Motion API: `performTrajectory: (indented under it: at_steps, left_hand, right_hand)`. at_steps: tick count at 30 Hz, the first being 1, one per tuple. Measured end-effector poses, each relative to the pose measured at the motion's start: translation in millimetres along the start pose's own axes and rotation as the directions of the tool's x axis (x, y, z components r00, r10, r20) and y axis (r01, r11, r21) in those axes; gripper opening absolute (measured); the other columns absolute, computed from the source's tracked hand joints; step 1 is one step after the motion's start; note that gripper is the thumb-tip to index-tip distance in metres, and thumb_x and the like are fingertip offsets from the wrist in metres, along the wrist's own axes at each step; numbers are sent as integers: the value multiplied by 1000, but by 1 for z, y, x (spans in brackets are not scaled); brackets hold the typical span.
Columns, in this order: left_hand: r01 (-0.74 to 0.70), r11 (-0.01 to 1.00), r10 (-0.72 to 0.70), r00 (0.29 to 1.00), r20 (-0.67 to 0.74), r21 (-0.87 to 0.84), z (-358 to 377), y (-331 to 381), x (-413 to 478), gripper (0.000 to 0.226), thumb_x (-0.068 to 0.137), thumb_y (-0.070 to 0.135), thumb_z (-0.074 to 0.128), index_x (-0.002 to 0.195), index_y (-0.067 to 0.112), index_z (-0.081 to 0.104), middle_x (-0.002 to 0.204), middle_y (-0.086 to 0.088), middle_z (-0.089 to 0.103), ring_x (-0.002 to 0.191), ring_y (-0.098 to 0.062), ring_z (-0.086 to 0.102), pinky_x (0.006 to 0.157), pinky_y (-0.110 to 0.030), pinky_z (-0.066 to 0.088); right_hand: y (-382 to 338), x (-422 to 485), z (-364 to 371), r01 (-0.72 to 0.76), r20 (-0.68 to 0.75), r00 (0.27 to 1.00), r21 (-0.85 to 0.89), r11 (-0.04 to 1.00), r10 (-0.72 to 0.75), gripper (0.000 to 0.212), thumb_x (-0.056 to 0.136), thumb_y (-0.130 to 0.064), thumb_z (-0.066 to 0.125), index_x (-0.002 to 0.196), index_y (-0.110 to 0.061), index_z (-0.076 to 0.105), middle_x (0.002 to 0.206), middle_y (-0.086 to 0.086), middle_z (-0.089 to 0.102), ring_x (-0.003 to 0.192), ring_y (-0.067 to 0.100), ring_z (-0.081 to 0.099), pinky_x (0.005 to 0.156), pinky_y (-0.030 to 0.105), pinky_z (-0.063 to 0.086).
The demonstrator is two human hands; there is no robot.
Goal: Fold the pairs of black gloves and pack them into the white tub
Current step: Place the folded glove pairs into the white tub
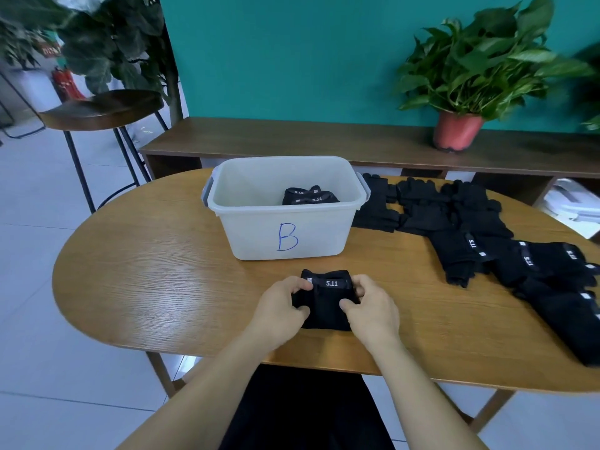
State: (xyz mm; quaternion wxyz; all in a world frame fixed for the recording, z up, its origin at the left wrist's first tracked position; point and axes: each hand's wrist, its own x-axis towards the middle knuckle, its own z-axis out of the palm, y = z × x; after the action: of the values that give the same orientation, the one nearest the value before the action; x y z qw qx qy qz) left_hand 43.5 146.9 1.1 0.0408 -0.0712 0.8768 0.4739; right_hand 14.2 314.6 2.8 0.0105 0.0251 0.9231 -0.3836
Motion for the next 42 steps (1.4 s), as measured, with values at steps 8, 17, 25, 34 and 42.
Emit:
performTrajectory:
  at_steps: [8, 17, 25, 34, 42]
  left_hand:
    - [-75, 981, 65, 996, -58, -176, -6, 9, -3, 44, 87, 1, 63, 114, 35, 60, 123, 8, 63, 118, -8, 57, 106, -32, 47]
    - [-263, 929, 223, 959, -176, -260, -42, 48, -15, 44, 87, -2, 65, 113, 33, 64, 124, 4, 66, 116, -8, 60, 102, -27, 49]
    - [-375, 912, 327, 909, -258, -166, -104, 108, 2, 41, 89, -6, 64, 123, 17, 65, 113, 4, 69, 108, -11, 63, 91, -17, 52]
    - [-356, 927, 317, 910, -267, -114, -140, 141, 75, 38, 91, -5, 62, 126, 10, 63, 114, 4, 66, 88, 10, 60, 65, 1, 43]
    - [-284, 947, 251, 946, -206, -148, -143, 120, 151, 39, 90, -7, 62, 116, 22, 61, 117, 5, 69, 93, 9, 64, 72, -2, 46]
  right_hand:
    - [-3, 0, 0, -24, -16, 999, 300, 954, 31, 31, 82, -7, 69, 98, -33, 62, 95, -10, 68, 92, 14, 65, 80, 35, 55]
    - [-42, -3, -39, 140, -133, 987, 445, 885, -89, 35, 81, -2, 70, 89, -35, 62, 88, -10, 68, 85, 10, 65, 82, 38, 56]
    - [-115, 37, -82, 263, -168, 964, 455, 851, -209, 36, 79, 0, 71, 85, -33, 61, 85, -3, 71, 84, 20, 70, 81, 47, 58]
    - [-162, 130, -89, 223, -109, 975, 400, 889, -196, 29, 85, -3, 71, 97, -24, 55, 95, -1, 65, 94, 21, 65, 83, 40, 56]
    - [-163, 198, -68, 170, -26, 985, 289, 942, -170, 37, 85, -5, 71, 107, -19, 44, 91, 2, 55, 89, 20, 60, 84, 40, 54]
